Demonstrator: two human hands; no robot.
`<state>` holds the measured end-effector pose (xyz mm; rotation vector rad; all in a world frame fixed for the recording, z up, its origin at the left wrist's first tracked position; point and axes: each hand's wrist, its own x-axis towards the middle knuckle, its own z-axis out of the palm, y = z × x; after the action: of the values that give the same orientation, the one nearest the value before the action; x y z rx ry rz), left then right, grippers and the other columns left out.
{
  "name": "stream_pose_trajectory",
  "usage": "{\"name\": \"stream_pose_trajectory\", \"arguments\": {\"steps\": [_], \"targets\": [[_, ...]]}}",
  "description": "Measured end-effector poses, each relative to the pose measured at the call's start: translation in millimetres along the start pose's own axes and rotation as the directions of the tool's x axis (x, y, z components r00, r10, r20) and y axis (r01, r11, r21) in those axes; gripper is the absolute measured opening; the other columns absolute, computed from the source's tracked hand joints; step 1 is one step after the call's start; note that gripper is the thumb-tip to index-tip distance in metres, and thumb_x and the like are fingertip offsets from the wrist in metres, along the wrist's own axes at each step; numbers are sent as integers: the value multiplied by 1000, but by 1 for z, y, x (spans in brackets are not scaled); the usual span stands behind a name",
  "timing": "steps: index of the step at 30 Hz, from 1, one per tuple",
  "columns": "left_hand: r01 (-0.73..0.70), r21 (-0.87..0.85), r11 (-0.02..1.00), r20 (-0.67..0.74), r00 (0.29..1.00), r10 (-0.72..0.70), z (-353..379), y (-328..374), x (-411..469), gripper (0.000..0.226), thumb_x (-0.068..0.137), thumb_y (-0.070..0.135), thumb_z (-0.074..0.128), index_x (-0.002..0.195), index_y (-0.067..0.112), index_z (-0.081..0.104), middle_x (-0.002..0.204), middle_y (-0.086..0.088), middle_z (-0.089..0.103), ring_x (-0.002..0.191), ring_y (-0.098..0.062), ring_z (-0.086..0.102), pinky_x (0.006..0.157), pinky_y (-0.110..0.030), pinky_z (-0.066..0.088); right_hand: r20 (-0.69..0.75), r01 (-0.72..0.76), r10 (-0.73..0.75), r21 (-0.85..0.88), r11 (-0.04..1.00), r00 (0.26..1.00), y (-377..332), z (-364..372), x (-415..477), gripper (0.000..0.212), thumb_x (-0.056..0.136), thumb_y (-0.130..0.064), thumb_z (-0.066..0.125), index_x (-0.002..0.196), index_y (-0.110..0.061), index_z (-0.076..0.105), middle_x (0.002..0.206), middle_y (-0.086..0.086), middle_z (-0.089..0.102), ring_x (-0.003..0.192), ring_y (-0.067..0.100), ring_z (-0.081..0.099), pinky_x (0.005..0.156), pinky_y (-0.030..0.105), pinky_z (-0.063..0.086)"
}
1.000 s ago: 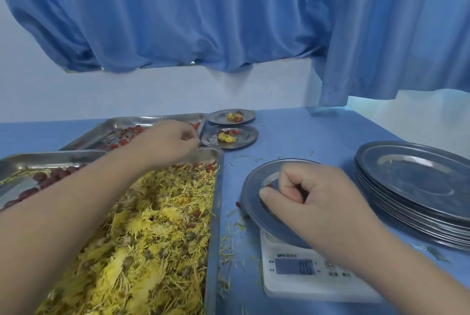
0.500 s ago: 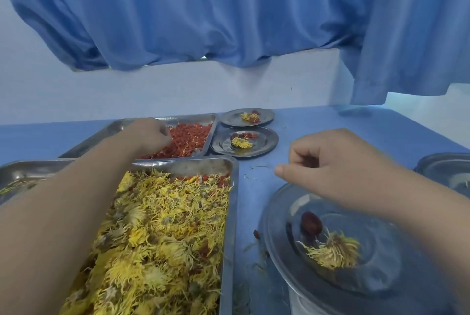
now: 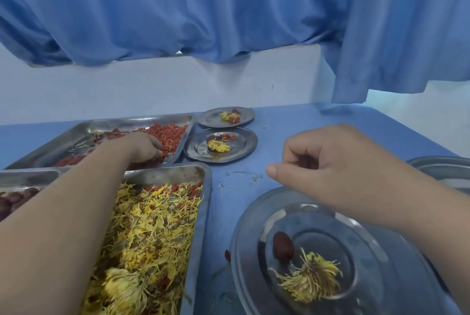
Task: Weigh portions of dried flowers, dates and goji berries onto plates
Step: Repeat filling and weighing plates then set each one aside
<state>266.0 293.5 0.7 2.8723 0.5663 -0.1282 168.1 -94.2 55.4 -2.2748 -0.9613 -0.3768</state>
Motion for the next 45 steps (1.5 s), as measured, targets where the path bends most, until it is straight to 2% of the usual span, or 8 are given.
{"name": "stream_pose_trajectory", "arguments": {"steps": [8,15,21,24,28,32,37,45], "targets": [[31,35,999,107,994,-35,-1,10,0,36,95,48,52,104,16,67,100,-8,66,74,-20,58,67,-32,47,4,-7,7,-26,1000,1000,4,0,1,35,76,-50,58,63,-17,51,52,-13,50,48,5,44,51,14,38],[32,136,990,161,985,-54,-9,14,-9,36,96,48,52,98,14,66,91,-6,62,71,-19,55,59,-28,42,19,-31,31,-34,999,999,4,0,-1,34,75,-49,59,61,-19,51,53,-14,52,49,5,45,54,16,39],[62,-40,997,233,971,-51,-10,3,0,6,86,9,65,90,12,66,86,-10,61,66,-23,51,53,-28,45,19,-39,40,-42,998,999,4,0,0,34,76,-48,59,62,-19,51,53,-12,52,49,5,44,56,17,40],[40,-4,999,225,974,-38,-11,5,0,15,85,8,69,97,16,65,91,-8,62,67,-20,53,54,-26,45,16,-40,40,-49,998,999,5,-2,1,34,75,-50,58,62,-18,52,54,-12,53,50,5,45,57,19,40],[86,-37,996,214,974,-76,-11,2,7,11,85,8,70,95,6,73,71,-9,64,46,-18,52,47,-24,45,12,-39,40,-47,998,999,7,-3,0,35,74,-50,57,62,-18,52,53,-12,52,49,5,45,55,17,39],[104,-36,994,181,979,-96,-10,0,10,11,84,8,69,88,-1,74,81,-19,68,59,-26,60,71,-38,57,12,-37,38,-45,998,999,8,-3,0,34,74,-51,56,60,-20,51,51,-14,51,49,5,45,55,16,40],[67,-3,998,200,978,-65,-11,2,5,16,87,0,56,88,-6,71,57,-12,52,39,-20,43,41,-24,38,15,-26,27,-59,998,1000,8,-2,1,35,75,-50,56,58,-20,49,52,-15,51,50,5,45,57,16,40],[31,8,999,88,996,-32,-8,-1,9,16,83,5,61,76,7,75,66,-11,69,57,-25,63,54,-30,55,13,-55,56,-57,997,998,8,-5,0,36,74,-51,56,59,-19,52,53,-14,53,50,4,46,56,15,40]]}}
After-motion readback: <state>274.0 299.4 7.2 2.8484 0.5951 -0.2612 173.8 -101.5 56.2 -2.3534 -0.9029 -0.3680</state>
